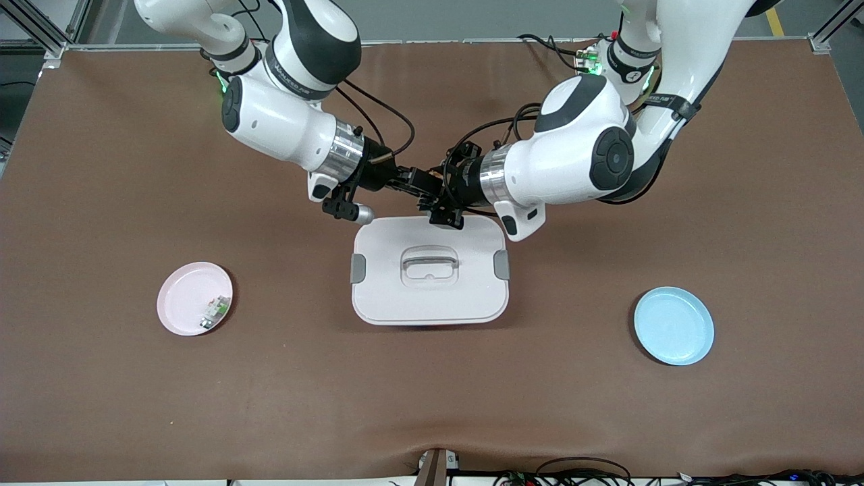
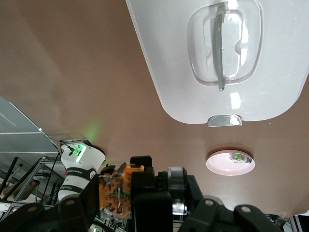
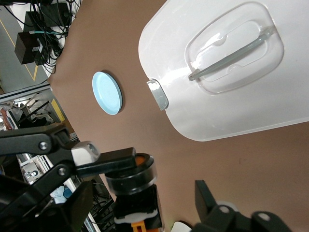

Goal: Transfer orange switch to right arm and place
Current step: 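Grasp the switch with the right gripper beside the left gripper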

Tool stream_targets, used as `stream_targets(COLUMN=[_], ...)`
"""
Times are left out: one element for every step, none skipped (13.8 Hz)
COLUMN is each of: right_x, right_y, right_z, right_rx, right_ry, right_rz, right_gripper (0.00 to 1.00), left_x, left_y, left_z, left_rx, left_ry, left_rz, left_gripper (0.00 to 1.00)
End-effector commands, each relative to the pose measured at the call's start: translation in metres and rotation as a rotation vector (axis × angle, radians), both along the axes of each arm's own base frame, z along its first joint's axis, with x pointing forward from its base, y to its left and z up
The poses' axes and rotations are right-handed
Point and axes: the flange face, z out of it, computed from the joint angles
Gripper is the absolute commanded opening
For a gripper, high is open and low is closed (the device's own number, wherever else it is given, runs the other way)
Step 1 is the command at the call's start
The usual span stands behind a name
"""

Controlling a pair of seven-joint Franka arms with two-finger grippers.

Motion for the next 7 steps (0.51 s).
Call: stream_targets(right_x=[0.003,0.004,0.004,0.004,0.005,0.006,0.006], right_y=[0.001,-0.001,-0.002,-0.003,-0.005,-0.008,-0.01], right_z=[0.004,0.005,0.005,0.005,0.007,0.009,0.01], right_rx=[0.016,0.017,0.018,0.017,0.018,0.021,0.021], right_ry=[0.028,0.027,0.029,0.038,0.04,0.043,0.048], right_rz=[-0.002,-0.005,-0.003,0.003,0.004,0.005,0.007], right_gripper=[0.48,0.46,0.45,0.45,0.45,0.45,0.45], left_x=[-0.001,0.0,-0.001,0.0,0.0,0.0,0.0], left_y=[-0.003,-0.002,-0.003,-0.002,-0.003,-0.003,-0.003], left_z=[0.009,0.01,0.01,0.01,0.009,0.009,0.009], left_rx=[-0.016,-0.017,-0.017,-0.017,-0.017,-0.017,-0.017], left_ry=[0.015,0.013,0.013,0.013,0.015,0.014,0.014], left_rz=[0.024,0.026,0.025,0.026,0.025,0.023,0.023], left_gripper=[0.0,0.0,0.0,0.0,0.0,0.0,0.05])
